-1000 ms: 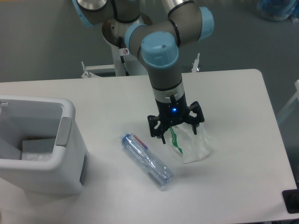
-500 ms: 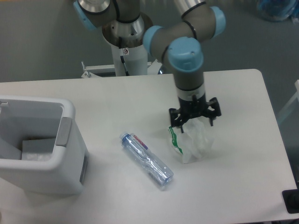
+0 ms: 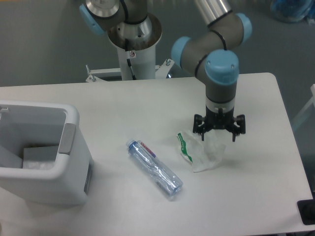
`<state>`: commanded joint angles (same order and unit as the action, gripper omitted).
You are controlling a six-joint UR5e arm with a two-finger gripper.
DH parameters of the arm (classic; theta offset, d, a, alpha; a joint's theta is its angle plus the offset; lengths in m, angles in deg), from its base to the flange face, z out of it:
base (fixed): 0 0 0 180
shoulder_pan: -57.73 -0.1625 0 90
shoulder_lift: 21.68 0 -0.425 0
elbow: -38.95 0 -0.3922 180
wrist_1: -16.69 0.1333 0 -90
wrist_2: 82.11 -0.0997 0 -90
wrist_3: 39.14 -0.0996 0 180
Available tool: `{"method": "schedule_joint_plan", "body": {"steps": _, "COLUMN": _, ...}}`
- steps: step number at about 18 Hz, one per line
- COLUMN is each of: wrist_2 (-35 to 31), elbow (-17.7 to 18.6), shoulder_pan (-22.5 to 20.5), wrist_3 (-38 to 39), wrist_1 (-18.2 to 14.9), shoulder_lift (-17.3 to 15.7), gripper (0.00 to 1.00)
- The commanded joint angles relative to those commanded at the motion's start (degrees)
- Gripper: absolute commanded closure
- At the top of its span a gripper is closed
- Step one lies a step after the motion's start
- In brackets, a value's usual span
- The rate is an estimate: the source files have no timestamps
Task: Place the trash in the trash can
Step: 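Lower the gripper onto the plastic bag and align the fingers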
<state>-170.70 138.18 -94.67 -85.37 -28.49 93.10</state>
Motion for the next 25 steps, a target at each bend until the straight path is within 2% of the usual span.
{"method": "schedule_joint_plan", "body": {"steps": 5, "wrist_2": -0.3, "elbow": -0.8, "shoulder_pan": 0.1, "wrist_3": 0.0, "wrist_1": -0.1, "shoulder_lift": 1.5, "gripper": 0.00}}
{"method": "schedule_joint_plan", "body": {"steps": 14, "wrist_2": -0.9, "elbow": 1.2, "shoulder_pan": 0.3, "wrist_3": 0.6, "wrist_1": -0.3, "shoulder_lift": 1.9, "gripper": 0.00}}
{"method": "schedule_joint_plan", "body": {"steps": 25, "wrist_2": -2.0, "elbow": 1.8, "shoulder_pan": 1.3, "wrist_3": 1.0, "wrist_1": -0.2, "shoulder_lift": 3.3, "gripper": 0.00}}
